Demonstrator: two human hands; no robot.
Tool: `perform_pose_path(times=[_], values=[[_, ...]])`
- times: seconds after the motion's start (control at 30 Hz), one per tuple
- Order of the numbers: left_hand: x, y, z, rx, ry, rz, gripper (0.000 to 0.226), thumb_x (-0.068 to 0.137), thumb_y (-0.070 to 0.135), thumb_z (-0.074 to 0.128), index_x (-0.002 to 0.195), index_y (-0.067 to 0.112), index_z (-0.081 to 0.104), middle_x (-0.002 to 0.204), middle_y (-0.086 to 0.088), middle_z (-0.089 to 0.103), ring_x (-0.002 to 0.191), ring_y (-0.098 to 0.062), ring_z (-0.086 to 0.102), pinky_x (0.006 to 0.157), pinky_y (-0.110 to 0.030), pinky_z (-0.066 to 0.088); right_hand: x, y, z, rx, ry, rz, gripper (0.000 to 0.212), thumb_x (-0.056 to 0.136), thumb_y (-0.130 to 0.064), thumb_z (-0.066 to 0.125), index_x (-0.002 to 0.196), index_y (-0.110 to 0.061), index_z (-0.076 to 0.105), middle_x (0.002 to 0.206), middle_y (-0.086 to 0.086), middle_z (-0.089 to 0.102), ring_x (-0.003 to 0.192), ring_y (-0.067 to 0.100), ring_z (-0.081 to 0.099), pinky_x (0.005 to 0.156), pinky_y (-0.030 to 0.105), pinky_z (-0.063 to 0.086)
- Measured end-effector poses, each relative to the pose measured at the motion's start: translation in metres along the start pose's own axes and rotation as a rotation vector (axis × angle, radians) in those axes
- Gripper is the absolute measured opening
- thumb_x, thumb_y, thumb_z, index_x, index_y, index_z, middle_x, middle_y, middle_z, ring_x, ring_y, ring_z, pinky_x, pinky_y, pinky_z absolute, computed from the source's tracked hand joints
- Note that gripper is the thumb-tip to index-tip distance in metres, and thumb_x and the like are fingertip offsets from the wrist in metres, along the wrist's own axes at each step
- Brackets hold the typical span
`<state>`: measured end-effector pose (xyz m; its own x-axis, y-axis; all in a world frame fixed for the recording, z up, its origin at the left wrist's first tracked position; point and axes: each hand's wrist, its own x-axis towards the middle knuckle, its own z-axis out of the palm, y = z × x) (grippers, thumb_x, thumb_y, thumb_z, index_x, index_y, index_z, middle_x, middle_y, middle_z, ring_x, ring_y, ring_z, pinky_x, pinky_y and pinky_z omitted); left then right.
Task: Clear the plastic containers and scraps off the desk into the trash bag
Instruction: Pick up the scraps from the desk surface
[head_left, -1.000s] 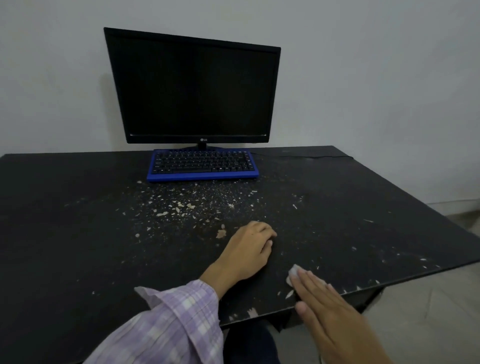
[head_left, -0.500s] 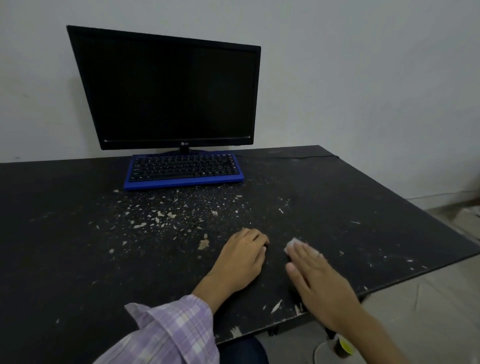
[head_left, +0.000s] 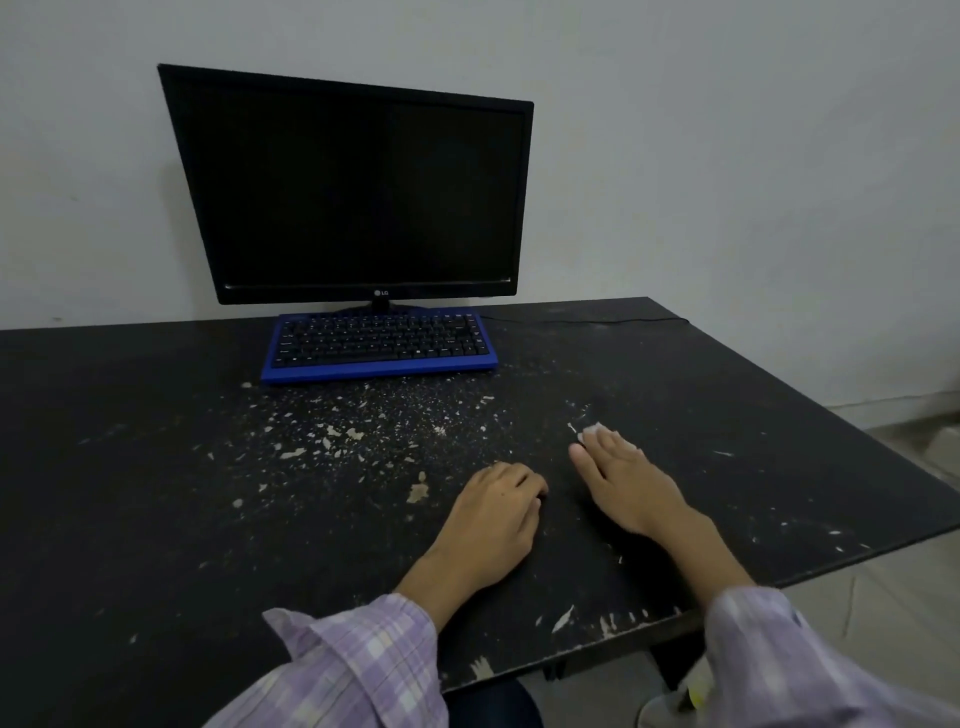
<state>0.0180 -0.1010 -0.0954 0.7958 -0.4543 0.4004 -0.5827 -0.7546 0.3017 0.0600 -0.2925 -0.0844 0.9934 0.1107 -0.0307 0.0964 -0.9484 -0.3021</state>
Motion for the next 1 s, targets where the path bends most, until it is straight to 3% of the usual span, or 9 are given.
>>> perform_pose_path(times=[0.17, 0.4, 0.67, 0.83, 1.0], values=[[0.009, -0.009, -0.002, 0.001, -0.001, -0.010, 0.025, 0.094, 0.023, 0.042, 0.113, 0.016, 0.058, 0.115, 0.002, 0.056, 0.107, -0.013, 0.050, 0.102, -0.029, 0.037, 0.031, -0.026, 0.007, -0.008, -0.076, -0.085, 0.066, 0.096, -0.058, 0.017, 0.151, -0.022, 0.016, 0.160, -0.002, 0.007, 0.147, 0.015, 0.003, 0.119, 0.041, 0.009], [0.031, -0.043, -0.014, 0.098, -0.066, -0.135, 0.029, 0.096, 0.026, 0.041, 0.121, 0.017, 0.053, 0.125, 0.000, 0.052, 0.115, -0.014, 0.047, 0.103, -0.031, 0.037, 0.065, -0.006, -0.007, -0.019, -0.018, 0.068, 0.070, 0.094, -0.061, 0.016, 0.149, -0.018, 0.024, 0.159, 0.007, 0.016, 0.147, 0.022, 0.011, 0.117, 0.044, 0.015], [0.068, -0.082, -0.016, 0.134, -0.078, -0.248, 0.036, 0.097, 0.029, 0.040, 0.129, 0.014, 0.047, 0.132, -0.003, 0.049, 0.119, -0.017, 0.046, 0.104, -0.033, 0.038, 0.077, -0.035, -0.006, -0.016, -0.141, -0.119, 0.059, 0.100, -0.051, 0.019, 0.151, -0.022, 0.015, 0.160, 0.000, 0.005, 0.147, 0.017, 0.002, 0.117, 0.040, 0.007], [0.093, -0.104, -0.015, 0.139, -0.087, -0.297, 0.036, 0.097, 0.030, 0.041, 0.130, 0.015, 0.047, 0.133, -0.003, 0.048, 0.121, -0.016, 0.044, 0.104, -0.034, 0.037, 0.133, -0.041, -0.002, -0.010, -0.124, -0.090, 0.062, 0.097, -0.057, 0.018, 0.149, -0.023, 0.021, 0.160, 0.003, 0.011, 0.147, 0.023, 0.009, 0.116, 0.047, 0.015], [0.107, -0.124, -0.012, 0.145, -0.051, -0.311, 0.038, 0.098, 0.030, 0.039, 0.131, 0.014, 0.045, 0.132, -0.003, 0.047, 0.122, -0.016, 0.043, 0.105, -0.033, 0.036, 0.184, -0.045, -0.004, 0.015, -0.123, -0.052, 0.064, 0.097, -0.056, 0.018, 0.149, -0.019, 0.022, 0.159, 0.007, 0.013, 0.147, 0.024, 0.008, 0.117, 0.047, 0.012]])
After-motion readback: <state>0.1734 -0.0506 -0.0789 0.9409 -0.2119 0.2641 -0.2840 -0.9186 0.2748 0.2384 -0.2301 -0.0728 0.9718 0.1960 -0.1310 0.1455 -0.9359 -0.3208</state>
